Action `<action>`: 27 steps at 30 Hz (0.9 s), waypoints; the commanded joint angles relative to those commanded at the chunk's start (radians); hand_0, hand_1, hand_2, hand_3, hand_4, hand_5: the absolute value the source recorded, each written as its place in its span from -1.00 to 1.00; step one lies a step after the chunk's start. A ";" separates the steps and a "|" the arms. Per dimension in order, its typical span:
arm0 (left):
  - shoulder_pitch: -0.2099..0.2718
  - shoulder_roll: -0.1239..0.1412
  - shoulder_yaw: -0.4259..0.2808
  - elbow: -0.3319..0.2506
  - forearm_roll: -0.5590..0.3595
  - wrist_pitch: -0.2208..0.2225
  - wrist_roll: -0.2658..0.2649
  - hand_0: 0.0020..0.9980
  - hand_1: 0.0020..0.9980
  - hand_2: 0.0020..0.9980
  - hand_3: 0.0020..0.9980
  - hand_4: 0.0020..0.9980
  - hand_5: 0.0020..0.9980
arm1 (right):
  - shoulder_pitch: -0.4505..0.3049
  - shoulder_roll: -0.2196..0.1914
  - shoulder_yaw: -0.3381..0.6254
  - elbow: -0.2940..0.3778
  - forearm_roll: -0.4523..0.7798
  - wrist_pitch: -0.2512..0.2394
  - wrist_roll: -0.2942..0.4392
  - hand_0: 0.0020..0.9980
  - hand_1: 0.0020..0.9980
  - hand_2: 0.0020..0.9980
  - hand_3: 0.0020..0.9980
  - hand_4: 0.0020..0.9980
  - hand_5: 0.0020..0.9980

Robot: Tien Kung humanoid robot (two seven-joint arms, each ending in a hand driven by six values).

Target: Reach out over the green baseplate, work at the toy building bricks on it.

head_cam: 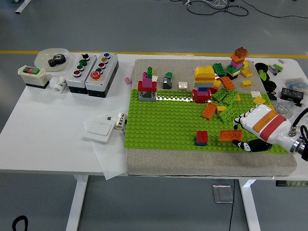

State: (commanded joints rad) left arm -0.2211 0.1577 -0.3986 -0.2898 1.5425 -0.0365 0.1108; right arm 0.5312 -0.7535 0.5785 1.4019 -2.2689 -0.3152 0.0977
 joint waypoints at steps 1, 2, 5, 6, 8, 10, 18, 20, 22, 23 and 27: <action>0.000 0.000 0.000 0.000 0.000 0.000 0.000 0.31 0.28 0.35 0.21 0.32 0.32 | 0.005 0.001 -0.008 0.001 0.000 0.002 0.001 -0.79 -0.36 -0.07 0.05 0.46 0.08; -0.001 0.000 0.000 0.000 0.000 0.000 0.000 0.31 0.28 0.35 0.21 0.32 0.32 | 0.007 0.002 -0.012 0.001 0.000 0.003 0.002 -0.79 -0.36 -0.07 0.05 0.46 0.08; -0.001 0.000 -0.001 0.000 0.002 -0.001 0.001 0.31 0.28 0.35 0.21 0.32 0.32 | 0.017 0.010 -0.028 -0.004 0.000 0.002 0.004 -0.79 -0.36 -0.07 0.05 0.46 0.08; -0.001 0.000 -0.001 0.000 0.002 -0.001 0.001 0.30 0.29 0.35 0.21 0.32 0.31 | 0.018 0.012 -0.030 -0.005 0.000 0.002 0.004 -0.78 -0.35 -0.06 0.04 0.49 0.09; -0.001 0.001 0.000 0.000 0.002 -0.001 0.001 0.30 0.29 0.35 0.21 0.32 0.31 | 0.027 0.021 -0.038 -0.014 0.000 0.002 0.005 -0.78 -0.35 -0.06 0.04 0.49 0.09; -0.002 0.001 -0.001 0.000 0.003 -0.001 0.001 0.30 0.29 0.35 0.21 0.32 0.31 | 0.032 0.028 -0.043 -0.021 0.000 0.003 0.006 -0.78 -0.35 -0.06 0.04 0.49 0.09; -0.002 0.002 0.001 0.000 0.000 0.000 0.002 0.29 0.28 0.35 0.22 0.32 0.32 | 0.055 0.059 -0.056 -0.047 0.000 0.003 0.010 -0.78 -0.35 -0.06 0.04 0.52 0.10; -0.002 0.002 0.000 0.000 0.001 0.001 0.003 0.29 0.28 0.35 0.22 0.32 0.32 | 0.058 0.063 -0.057 -0.042 0.000 0.002 0.010 -0.78 -0.35 -0.06 0.04 0.52 0.10; -0.002 0.003 0.000 0.000 0.001 0.001 0.004 0.29 0.28 0.35 0.22 0.32 0.32 | 0.059 0.065 -0.057 -0.038 0.000 0.002 0.010 -0.78 -0.35 -0.06 0.04 0.52 0.10; -0.002 0.003 -0.001 0.000 0.002 0.000 0.004 0.29 0.28 0.35 0.22 0.32 0.32 | 0.060 0.066 -0.056 -0.036 0.000 0.002 0.009 -0.78 -0.35 -0.06 0.04 0.52 0.10; -0.002 0.003 -0.002 0.001 0.005 -0.002 0.005 0.29 0.28 0.35 0.22 0.32 0.32 | 0.064 0.071 -0.058 -0.031 0.000 0.000 0.010 -0.78 -0.36 -0.06 0.04 0.52 0.11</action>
State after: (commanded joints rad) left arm -0.2231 0.1611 -0.4006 -0.2893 1.5476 -0.0384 0.1155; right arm 0.5955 -0.6825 0.5205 1.3712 -2.2689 -0.3155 0.1073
